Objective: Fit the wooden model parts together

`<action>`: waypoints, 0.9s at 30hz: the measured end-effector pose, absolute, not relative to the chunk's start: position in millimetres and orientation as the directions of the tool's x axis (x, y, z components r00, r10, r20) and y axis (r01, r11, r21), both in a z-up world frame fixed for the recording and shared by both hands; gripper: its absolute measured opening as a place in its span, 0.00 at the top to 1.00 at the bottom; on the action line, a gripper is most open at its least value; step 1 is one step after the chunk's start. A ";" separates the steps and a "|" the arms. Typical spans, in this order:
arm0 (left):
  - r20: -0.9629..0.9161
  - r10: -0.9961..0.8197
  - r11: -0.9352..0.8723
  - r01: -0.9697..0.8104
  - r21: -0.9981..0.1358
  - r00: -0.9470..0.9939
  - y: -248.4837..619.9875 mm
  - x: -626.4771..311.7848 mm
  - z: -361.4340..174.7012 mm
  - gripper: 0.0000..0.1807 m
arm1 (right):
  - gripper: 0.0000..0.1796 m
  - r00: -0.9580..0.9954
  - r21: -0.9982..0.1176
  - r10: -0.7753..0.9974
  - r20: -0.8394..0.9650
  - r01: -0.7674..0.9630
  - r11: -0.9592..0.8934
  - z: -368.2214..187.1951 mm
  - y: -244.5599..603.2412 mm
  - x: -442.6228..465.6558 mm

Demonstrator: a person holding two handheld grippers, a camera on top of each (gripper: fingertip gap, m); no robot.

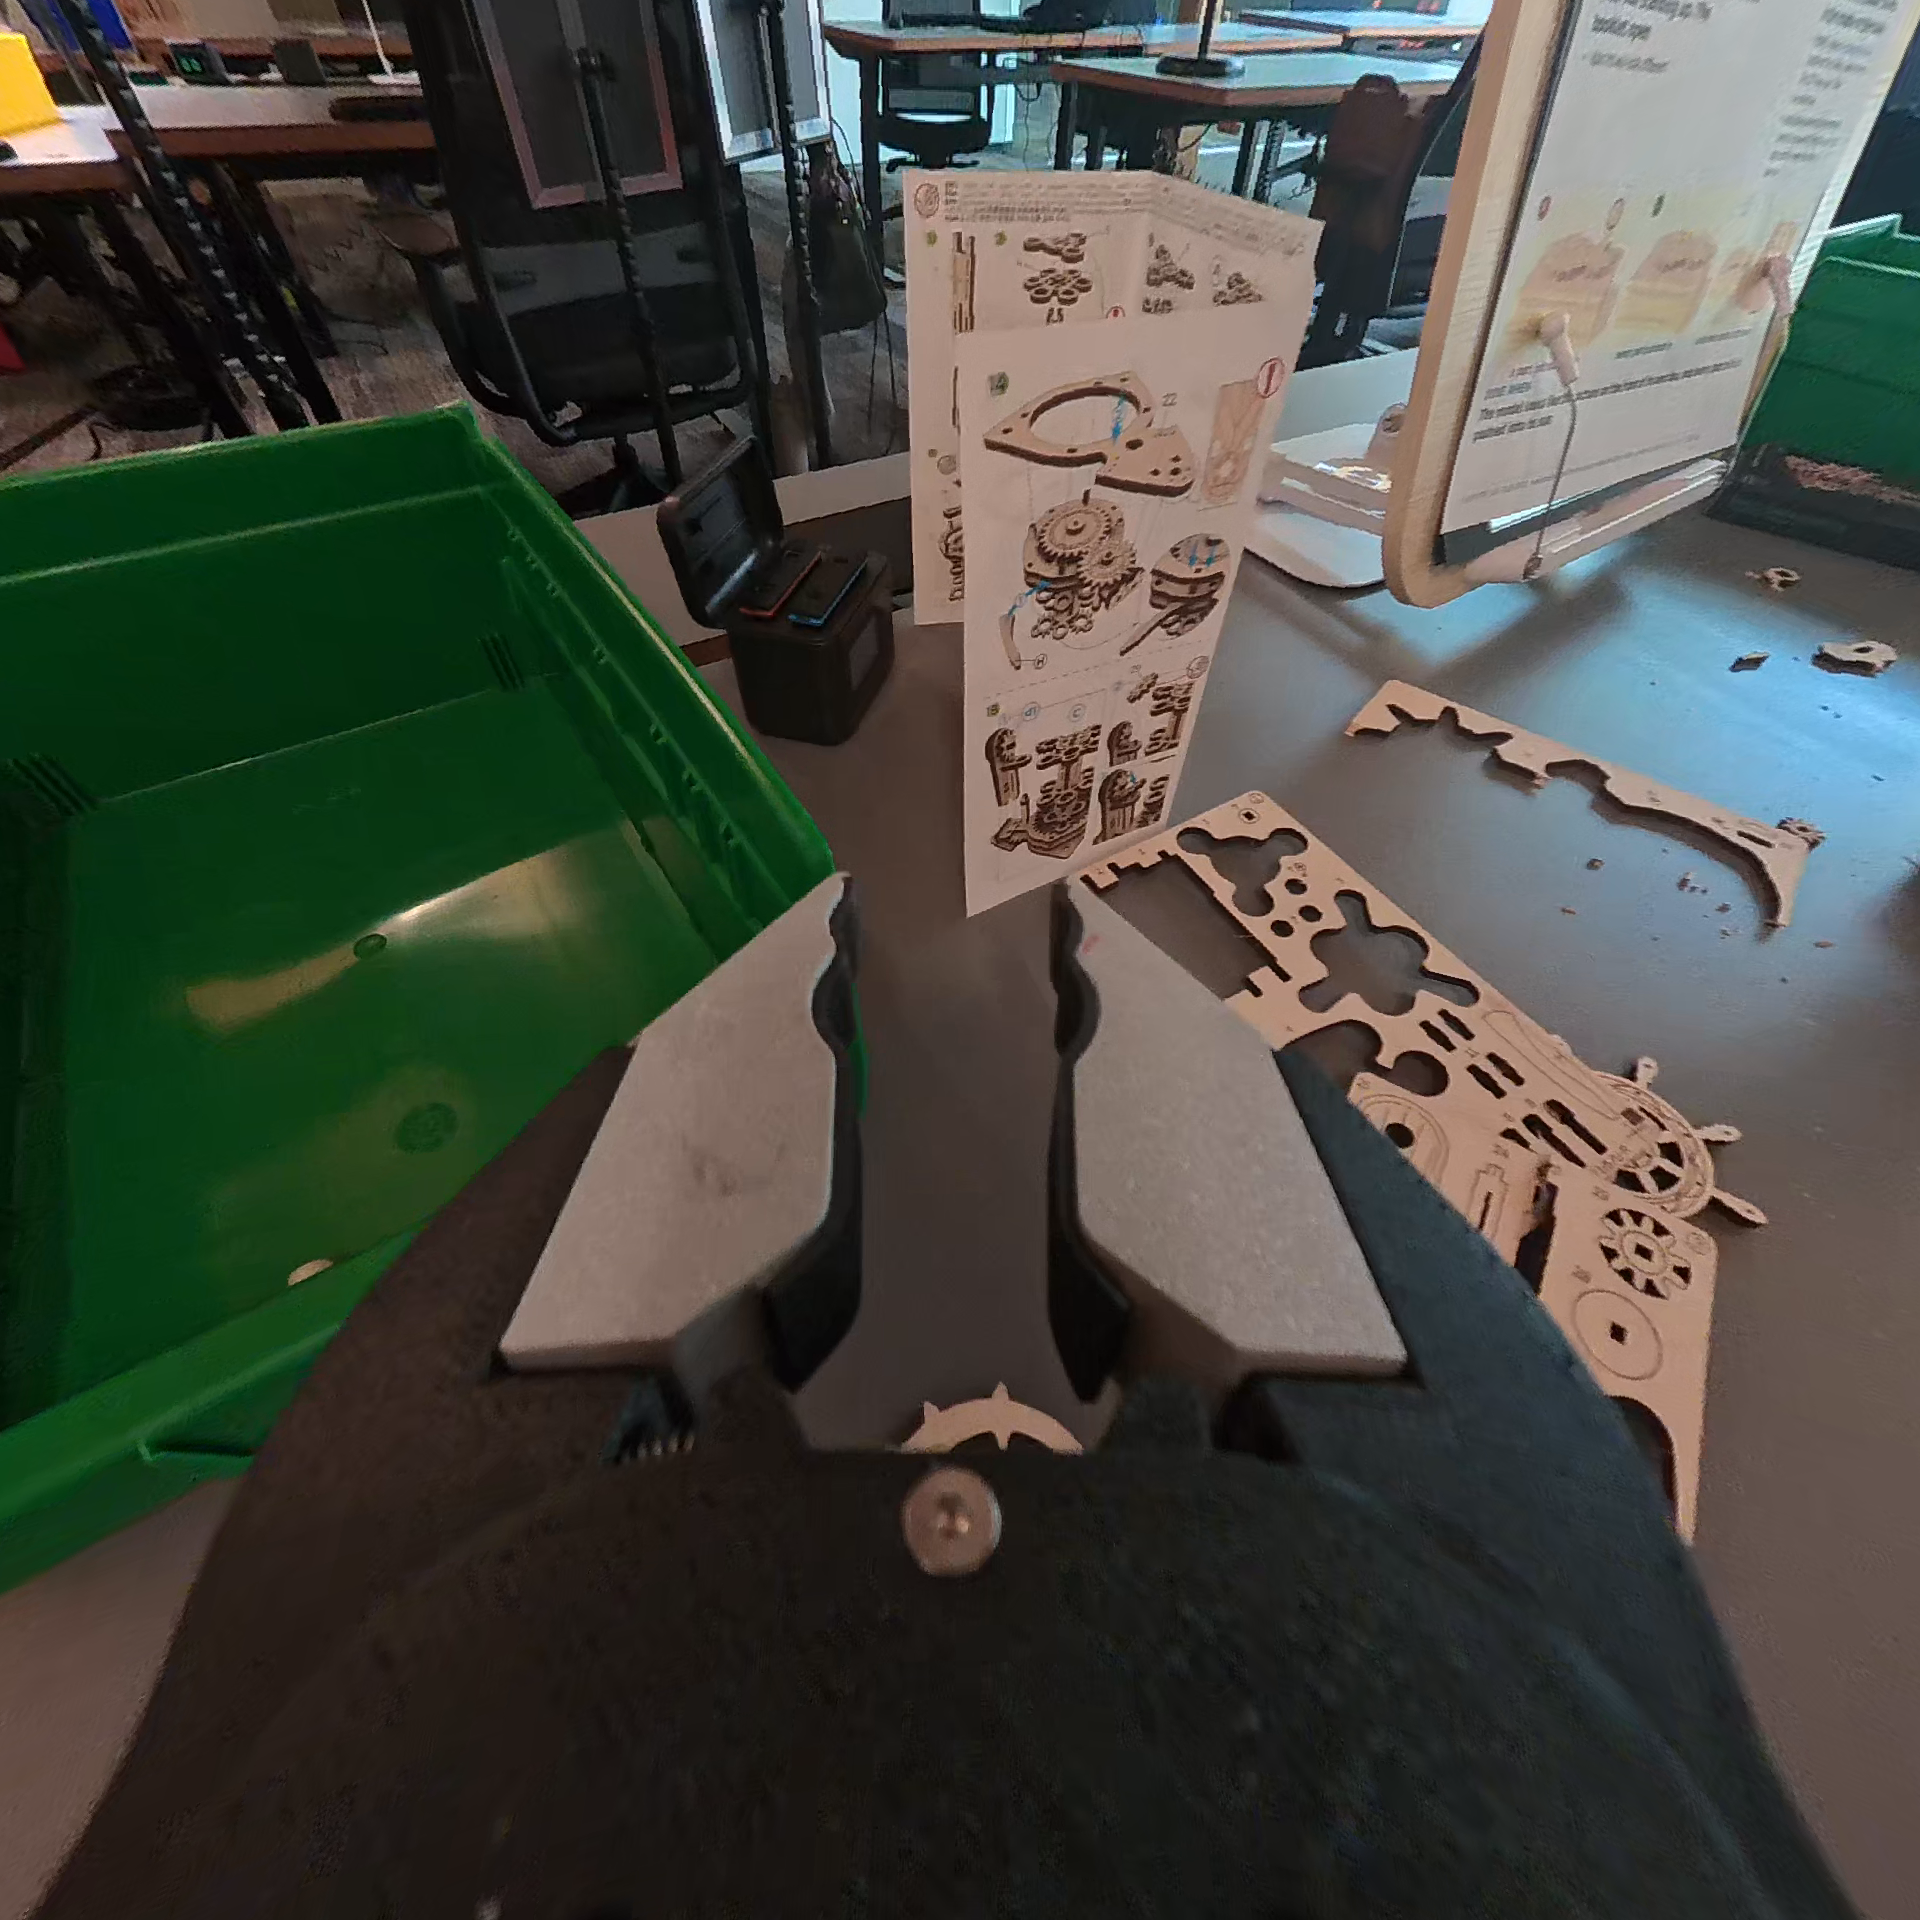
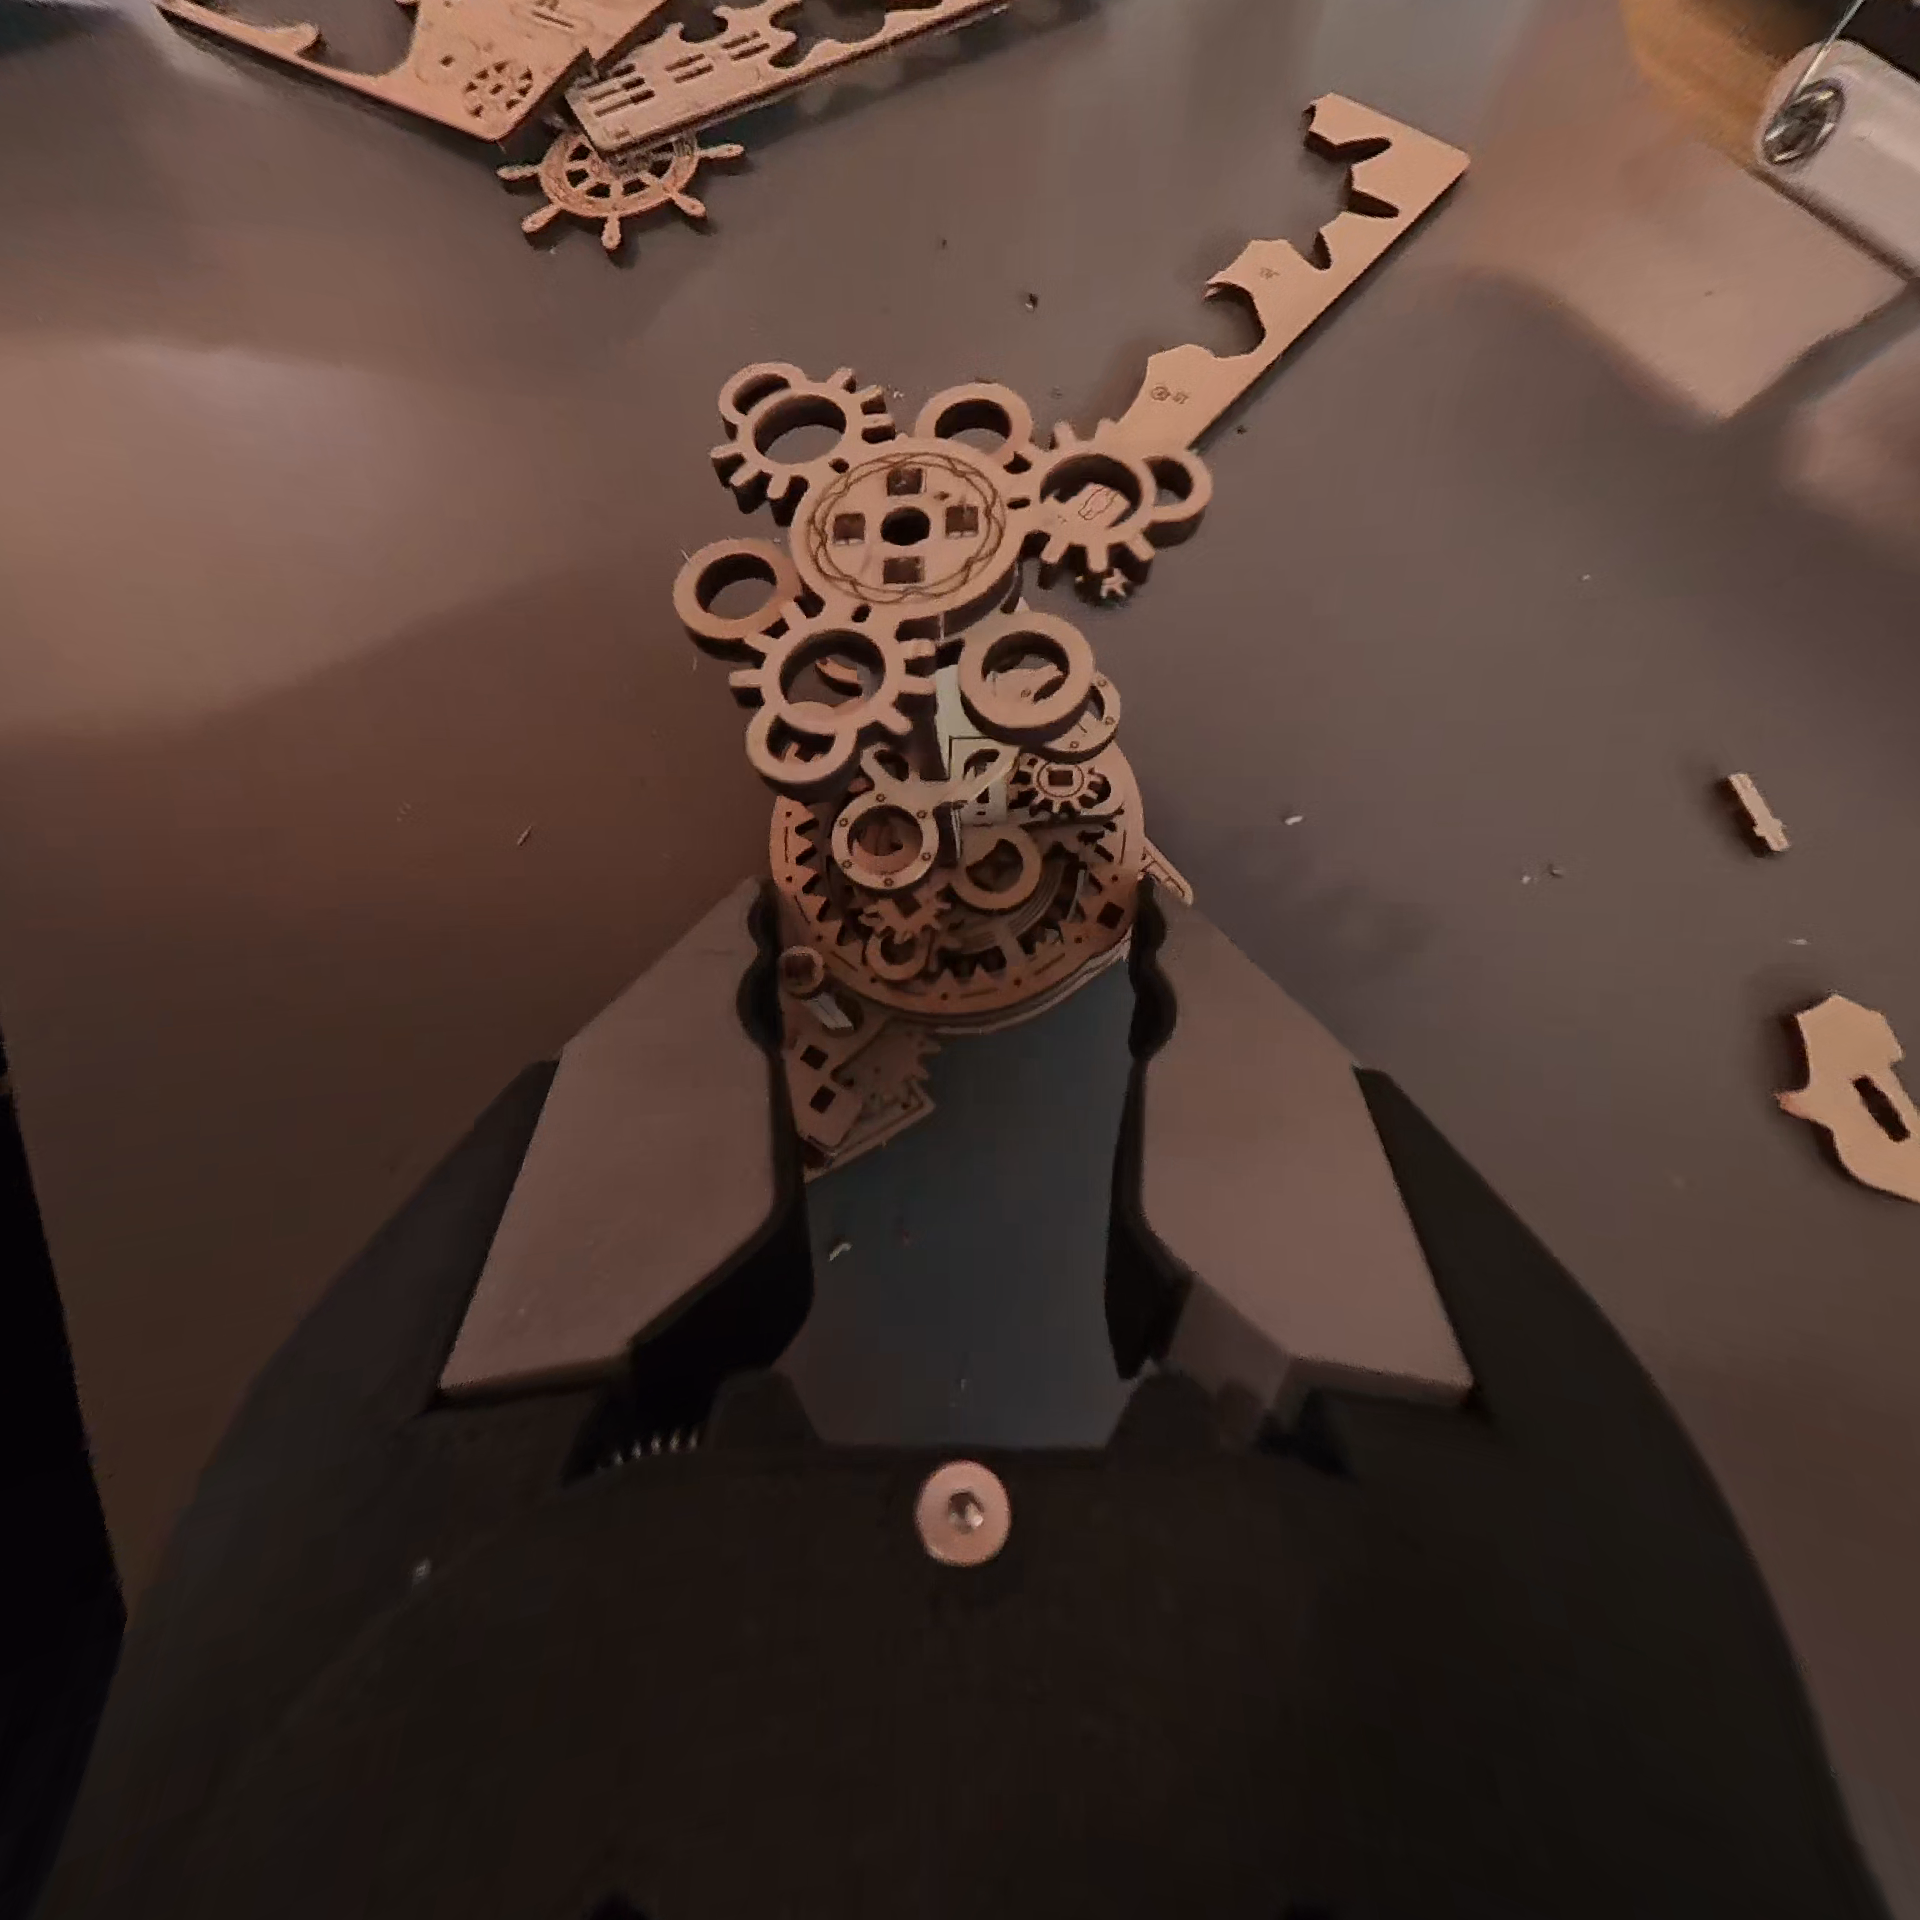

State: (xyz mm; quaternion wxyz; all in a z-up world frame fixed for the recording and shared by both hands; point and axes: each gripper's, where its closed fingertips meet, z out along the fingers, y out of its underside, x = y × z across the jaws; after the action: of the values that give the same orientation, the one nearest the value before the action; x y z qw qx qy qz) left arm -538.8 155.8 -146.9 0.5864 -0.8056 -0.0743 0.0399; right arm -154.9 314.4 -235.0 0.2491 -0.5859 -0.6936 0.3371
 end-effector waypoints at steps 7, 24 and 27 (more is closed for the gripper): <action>0.008 0.156 -0.306 0.056 -0.950 0.988 156.2 -536.6 -145.0 0.81 | 0.64 -0.240 -0.760 0.878 -0.414 0.622 -0.188 -209.4 312.5 -168.1; -0.002 0.152 -0.334 0.050 -0.941 0.988 158.3 -536.8 -152.7 0.82 | 0.64 -0.388 -0.656 0.545 -0.743 0.586 -0.476 -165.2 302.2 -191.3; 0.000 0.161 -0.340 0.055 -0.939 0.987 157.4 -539.4 -154.3 0.82 | 0.64 -0.413 -0.690 0.570 -0.710 0.567 -0.450 -164.3 301.6 -191.2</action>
State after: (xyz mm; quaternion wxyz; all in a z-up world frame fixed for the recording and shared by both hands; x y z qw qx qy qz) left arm -539.4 157.4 -154.3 0.5707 -0.8172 -0.0662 0.0463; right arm -191.2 301.6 -164.3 0.0012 -0.5415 -0.5246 0.6570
